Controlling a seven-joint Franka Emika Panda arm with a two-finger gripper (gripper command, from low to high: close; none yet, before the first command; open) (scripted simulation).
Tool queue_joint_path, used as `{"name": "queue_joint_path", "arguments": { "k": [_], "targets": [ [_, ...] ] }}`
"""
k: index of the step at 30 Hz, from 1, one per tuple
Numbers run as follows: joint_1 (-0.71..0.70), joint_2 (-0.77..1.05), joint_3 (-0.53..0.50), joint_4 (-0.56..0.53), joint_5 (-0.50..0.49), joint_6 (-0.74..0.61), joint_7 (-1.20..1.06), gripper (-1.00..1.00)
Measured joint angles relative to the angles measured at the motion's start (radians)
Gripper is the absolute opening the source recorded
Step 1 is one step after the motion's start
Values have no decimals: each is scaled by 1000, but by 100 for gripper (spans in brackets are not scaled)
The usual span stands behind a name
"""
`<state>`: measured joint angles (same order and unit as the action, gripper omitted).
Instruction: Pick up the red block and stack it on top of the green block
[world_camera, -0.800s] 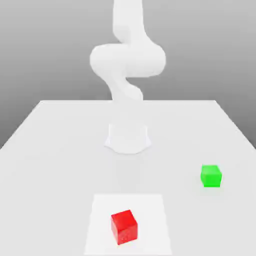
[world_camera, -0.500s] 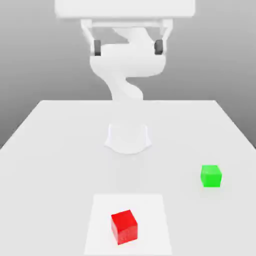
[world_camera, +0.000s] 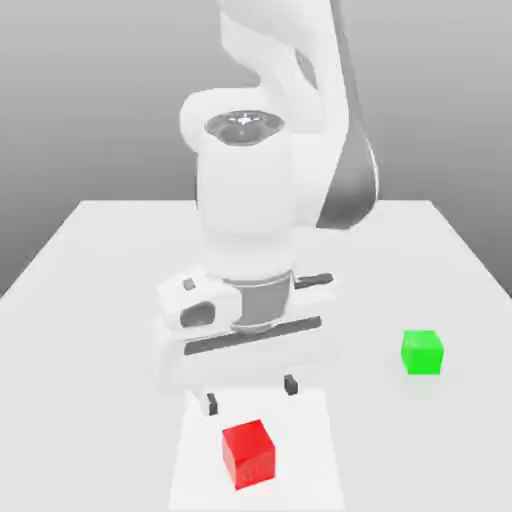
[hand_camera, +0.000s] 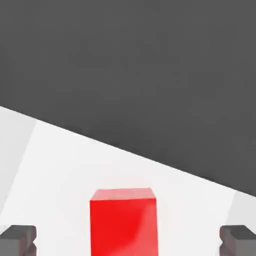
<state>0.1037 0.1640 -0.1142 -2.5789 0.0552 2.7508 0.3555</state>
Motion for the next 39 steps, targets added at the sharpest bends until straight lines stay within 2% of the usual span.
{"name": "queue_joint_path", "arguments": {
  "k": [4,5,12,18,24,34,39],
  "targets": [
    [-24,145,32,17,36,119,-32,0],
    [-29,166,38,20,42,137,-36,-100],
    [-30,165,39,20,38,134,-33,-100],
    [-10,-23,30,-16,-17,-17,-14,-100],
    [186,-152,176,-118,0,-47,-286,-100],
    [527,-352,309,-289,40,-72,-757,-100],
    [544,-219,332,-301,-21,73,-762,-100]
  ]
}}
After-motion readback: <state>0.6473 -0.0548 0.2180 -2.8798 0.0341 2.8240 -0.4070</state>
